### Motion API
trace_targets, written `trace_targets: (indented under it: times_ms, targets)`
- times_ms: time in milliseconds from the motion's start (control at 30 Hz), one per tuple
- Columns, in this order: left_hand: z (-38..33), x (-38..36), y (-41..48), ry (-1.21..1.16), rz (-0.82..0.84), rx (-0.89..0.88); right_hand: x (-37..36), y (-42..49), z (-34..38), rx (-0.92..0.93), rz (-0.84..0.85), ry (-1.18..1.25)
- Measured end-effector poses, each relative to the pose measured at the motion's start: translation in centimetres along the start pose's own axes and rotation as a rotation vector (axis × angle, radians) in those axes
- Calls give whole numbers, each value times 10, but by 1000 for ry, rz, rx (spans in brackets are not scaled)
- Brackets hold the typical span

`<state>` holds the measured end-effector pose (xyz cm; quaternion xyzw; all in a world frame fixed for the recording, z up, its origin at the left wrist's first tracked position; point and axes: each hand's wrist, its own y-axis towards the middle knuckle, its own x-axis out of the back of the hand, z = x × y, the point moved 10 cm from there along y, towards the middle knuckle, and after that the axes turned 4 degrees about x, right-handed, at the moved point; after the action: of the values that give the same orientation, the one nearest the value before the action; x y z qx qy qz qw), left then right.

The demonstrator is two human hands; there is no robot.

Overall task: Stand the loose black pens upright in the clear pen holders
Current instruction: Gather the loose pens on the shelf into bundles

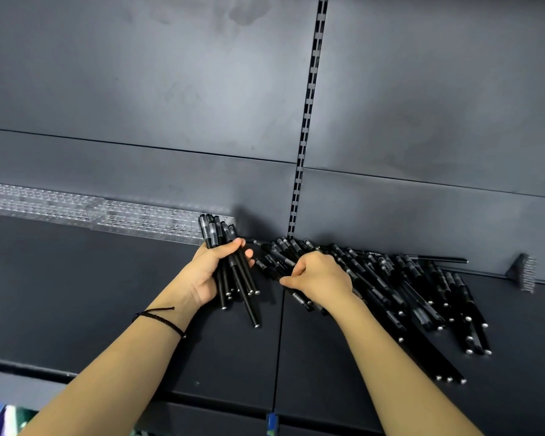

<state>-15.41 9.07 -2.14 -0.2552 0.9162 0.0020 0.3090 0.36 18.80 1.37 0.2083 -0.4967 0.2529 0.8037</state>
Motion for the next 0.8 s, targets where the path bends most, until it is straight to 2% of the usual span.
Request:
trace_targets:
  times_ms: [100, 300, 500, 567, 667, 733, 800]
  targets:
    - [0, 0, 0, 18, -8, -20, 5, -1, -2, -17, -5, -18]
    - [-2, 4, 0, 55, -41, -28, -7, -1, -1, -19, 104, -116]
    - [0, 5, 2, 87, -42, -16, -15, 3, -6, -7, 172, 26]
    - [-1, 5, 1, 96, -50, -19, -11, 5, -6, 11, 108, 160]
    - [-1, 5, 1, 109, -52, -30, 3, 3, 0, 52, -9, 501]
    - [3, 0, -1, 101, -13, -27, 6, 0, 5, 65, -6, 716]
    - [9, -9, -3, 80, 42, -20, 4, -5, 17, 97, 67, 831]
